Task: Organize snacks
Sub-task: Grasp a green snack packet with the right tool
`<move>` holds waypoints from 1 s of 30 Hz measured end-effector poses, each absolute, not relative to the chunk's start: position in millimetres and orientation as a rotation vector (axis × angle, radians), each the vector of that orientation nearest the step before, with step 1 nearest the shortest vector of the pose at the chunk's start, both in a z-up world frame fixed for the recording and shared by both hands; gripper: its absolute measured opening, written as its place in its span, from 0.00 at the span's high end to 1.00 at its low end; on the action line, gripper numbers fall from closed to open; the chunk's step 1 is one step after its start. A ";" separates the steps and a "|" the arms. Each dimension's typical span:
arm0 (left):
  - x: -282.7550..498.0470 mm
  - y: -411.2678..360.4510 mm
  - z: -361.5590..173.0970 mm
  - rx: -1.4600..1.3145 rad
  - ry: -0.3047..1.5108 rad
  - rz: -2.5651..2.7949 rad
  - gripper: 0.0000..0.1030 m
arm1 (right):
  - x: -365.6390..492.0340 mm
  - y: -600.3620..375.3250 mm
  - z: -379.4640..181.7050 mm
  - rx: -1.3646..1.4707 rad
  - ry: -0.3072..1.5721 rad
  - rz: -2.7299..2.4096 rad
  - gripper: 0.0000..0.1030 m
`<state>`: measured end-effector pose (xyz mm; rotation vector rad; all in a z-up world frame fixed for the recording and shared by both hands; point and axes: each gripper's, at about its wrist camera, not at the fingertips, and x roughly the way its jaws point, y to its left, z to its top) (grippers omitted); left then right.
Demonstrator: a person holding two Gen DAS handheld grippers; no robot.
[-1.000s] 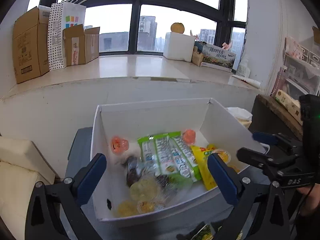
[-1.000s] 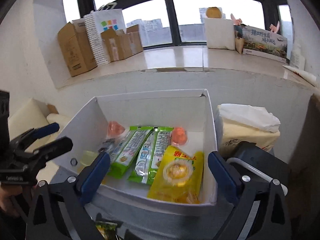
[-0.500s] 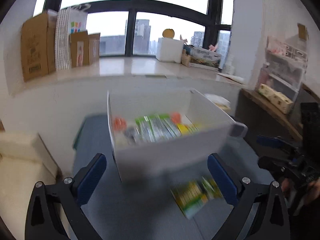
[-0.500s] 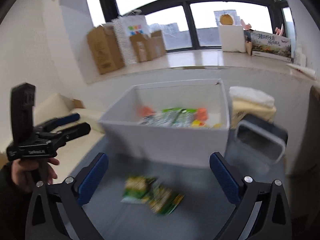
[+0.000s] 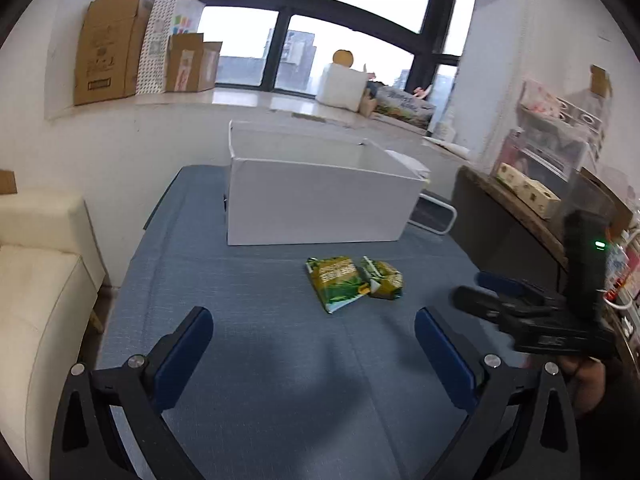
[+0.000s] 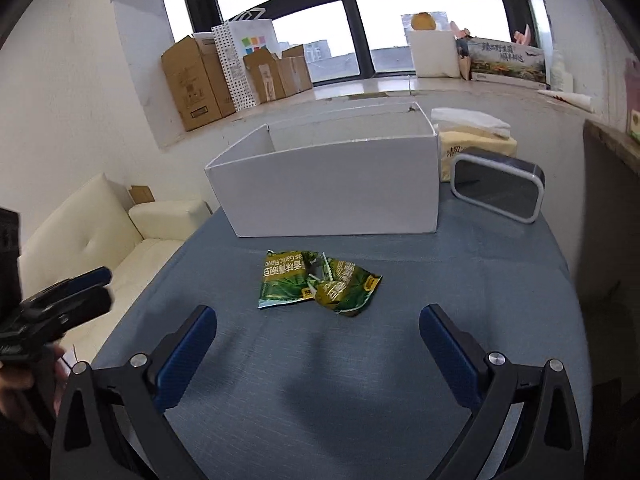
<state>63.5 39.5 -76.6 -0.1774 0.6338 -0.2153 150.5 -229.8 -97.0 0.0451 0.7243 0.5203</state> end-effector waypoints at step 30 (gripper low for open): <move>52.6 43.8 -81.8 -0.192 0.659 -0.240 0.00 | 238.5 -184.5 -153.9 -0.075 0.902 0.515 0.51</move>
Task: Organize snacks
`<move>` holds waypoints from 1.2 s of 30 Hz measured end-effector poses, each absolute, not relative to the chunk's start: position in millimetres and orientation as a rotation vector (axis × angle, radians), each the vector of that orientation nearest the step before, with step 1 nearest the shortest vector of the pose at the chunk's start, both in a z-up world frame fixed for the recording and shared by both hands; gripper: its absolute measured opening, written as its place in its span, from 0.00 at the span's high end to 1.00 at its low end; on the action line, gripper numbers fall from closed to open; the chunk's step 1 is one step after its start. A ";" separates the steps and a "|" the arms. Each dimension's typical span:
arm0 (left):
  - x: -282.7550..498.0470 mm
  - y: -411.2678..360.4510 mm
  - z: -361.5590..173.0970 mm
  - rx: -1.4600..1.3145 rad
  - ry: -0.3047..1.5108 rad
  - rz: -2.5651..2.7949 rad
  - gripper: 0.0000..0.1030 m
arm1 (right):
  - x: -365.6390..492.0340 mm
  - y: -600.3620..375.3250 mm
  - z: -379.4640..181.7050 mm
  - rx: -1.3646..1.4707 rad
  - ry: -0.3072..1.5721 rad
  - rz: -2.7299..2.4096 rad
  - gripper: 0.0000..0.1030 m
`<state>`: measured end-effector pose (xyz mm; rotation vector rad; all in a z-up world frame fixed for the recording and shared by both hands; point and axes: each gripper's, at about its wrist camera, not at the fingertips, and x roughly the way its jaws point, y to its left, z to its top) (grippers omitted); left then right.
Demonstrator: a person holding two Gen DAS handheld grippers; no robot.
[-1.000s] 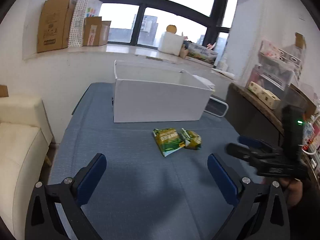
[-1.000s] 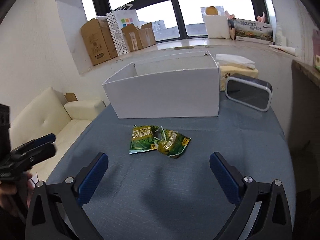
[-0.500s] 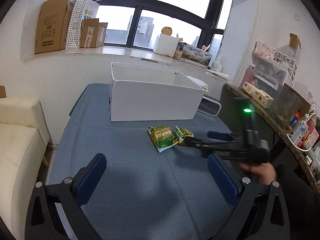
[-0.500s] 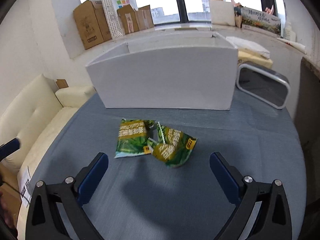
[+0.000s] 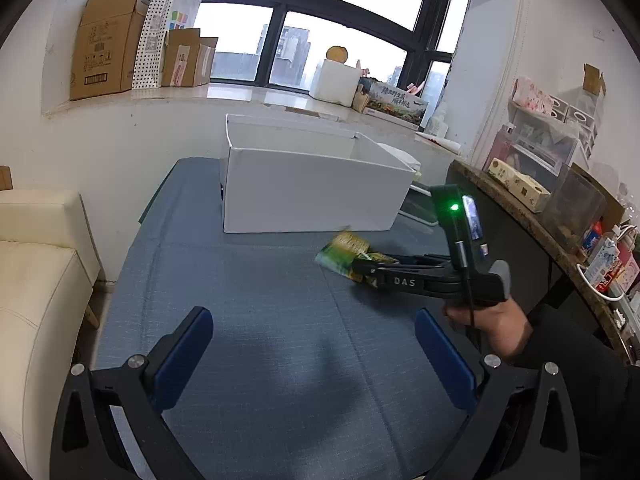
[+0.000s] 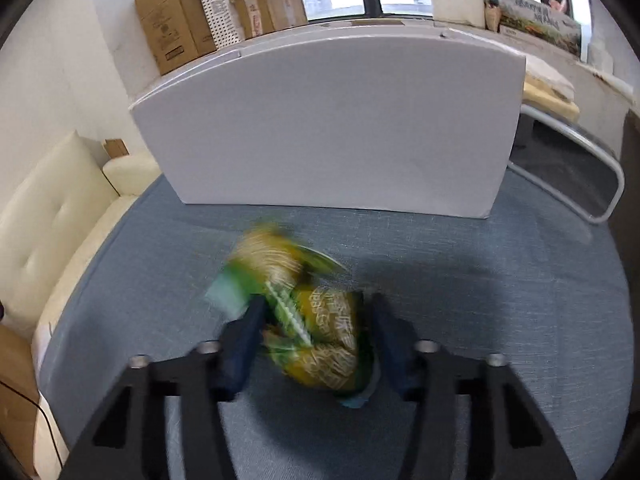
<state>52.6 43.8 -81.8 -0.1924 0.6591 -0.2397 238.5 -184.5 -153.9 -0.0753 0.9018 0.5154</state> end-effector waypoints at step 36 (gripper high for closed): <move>272.5 -69.0 -167.6 -0.037 0.912 -0.314 0.24 | 138.1 -320.8 -104.1 0.113 0.739 0.437 0.52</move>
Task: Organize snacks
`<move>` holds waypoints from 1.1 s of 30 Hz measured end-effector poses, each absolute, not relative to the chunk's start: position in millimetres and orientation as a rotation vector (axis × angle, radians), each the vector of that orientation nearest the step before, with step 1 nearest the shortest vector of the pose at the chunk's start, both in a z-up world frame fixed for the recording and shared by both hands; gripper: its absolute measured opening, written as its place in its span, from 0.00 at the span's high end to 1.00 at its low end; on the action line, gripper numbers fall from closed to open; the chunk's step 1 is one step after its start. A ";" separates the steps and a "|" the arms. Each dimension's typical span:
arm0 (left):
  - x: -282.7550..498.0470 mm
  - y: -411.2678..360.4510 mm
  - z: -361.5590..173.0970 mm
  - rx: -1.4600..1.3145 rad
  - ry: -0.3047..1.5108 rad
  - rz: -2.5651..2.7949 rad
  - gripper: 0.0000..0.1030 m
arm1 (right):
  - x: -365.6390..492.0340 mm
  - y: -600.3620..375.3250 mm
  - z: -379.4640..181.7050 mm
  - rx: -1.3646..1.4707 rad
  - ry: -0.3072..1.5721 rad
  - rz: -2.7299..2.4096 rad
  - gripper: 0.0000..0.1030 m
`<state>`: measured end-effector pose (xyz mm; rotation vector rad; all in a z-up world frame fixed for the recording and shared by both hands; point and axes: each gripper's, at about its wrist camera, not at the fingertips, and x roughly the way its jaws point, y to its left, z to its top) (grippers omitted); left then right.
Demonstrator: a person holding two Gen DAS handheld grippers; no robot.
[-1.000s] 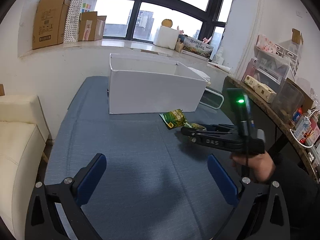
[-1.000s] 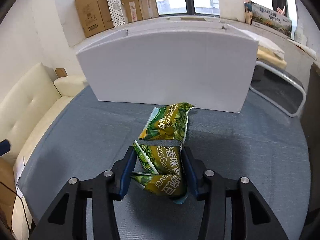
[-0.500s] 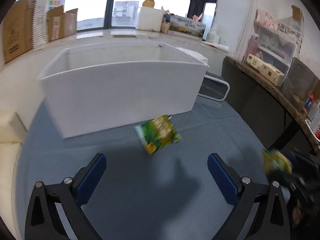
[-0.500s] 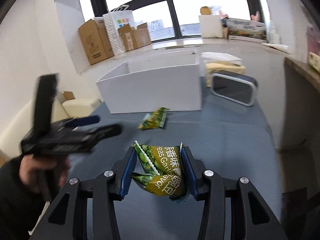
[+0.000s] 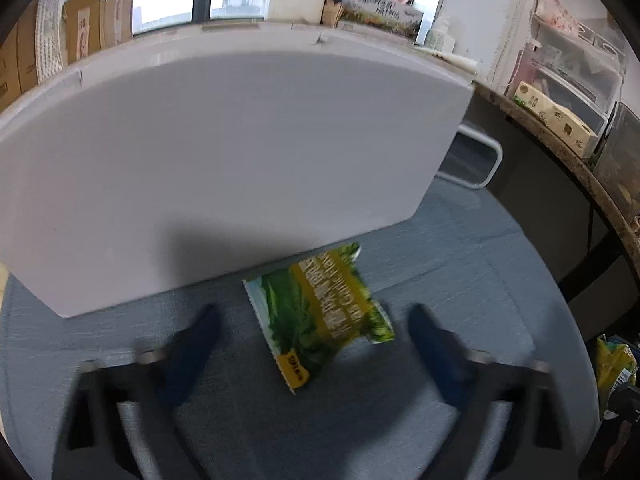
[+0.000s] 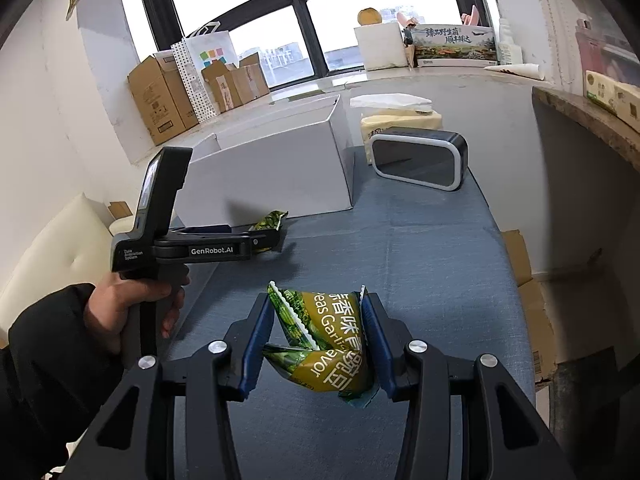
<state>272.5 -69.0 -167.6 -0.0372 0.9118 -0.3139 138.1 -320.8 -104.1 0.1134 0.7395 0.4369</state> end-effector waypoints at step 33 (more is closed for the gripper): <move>213.4 64.6 -7.5 -0.158 0.544 -0.303 0.68 | 234.6 -219.2 -28.7 -0.013 0.597 0.570 0.52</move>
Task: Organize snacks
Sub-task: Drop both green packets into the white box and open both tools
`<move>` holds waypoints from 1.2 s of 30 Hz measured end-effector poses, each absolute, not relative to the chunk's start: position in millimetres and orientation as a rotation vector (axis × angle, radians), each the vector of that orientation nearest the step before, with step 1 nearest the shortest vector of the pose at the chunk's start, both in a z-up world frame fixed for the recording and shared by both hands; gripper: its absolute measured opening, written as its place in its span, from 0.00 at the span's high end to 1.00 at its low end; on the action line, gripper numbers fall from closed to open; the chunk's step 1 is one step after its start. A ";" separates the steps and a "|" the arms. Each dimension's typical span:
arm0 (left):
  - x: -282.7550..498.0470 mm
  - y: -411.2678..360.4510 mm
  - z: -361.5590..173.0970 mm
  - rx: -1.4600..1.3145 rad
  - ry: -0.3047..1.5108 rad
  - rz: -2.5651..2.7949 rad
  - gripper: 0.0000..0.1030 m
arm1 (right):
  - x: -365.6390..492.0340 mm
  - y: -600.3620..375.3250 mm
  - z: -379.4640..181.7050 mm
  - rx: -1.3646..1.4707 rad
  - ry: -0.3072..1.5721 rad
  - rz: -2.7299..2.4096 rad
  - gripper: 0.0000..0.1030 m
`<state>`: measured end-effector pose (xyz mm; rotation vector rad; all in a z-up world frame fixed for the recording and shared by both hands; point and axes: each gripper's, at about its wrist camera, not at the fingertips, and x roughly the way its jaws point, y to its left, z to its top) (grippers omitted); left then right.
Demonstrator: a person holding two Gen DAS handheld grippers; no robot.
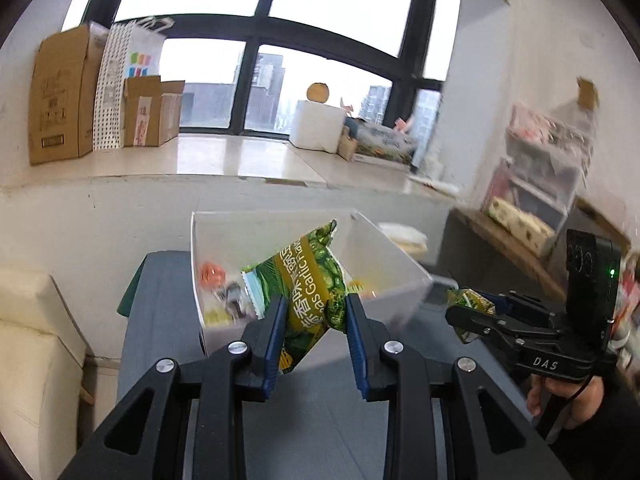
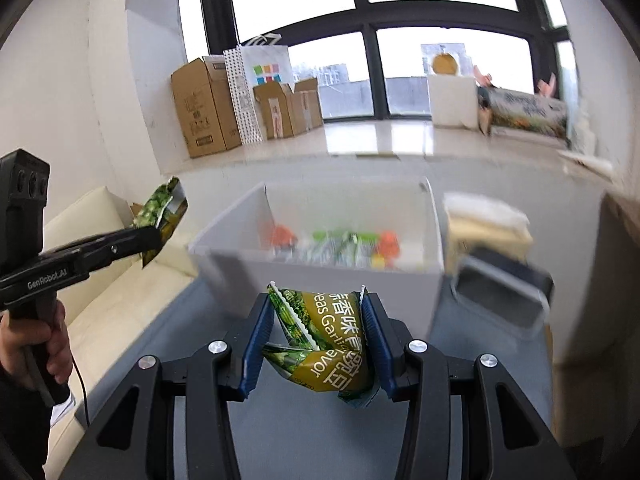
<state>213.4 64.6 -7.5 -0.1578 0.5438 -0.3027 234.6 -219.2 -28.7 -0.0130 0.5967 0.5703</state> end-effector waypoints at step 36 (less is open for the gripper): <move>224.9 46.1 -10.8 -0.063 0.547 -0.029 0.00 | 243.5 -199.2 3.3 -0.081 0.523 0.363 0.00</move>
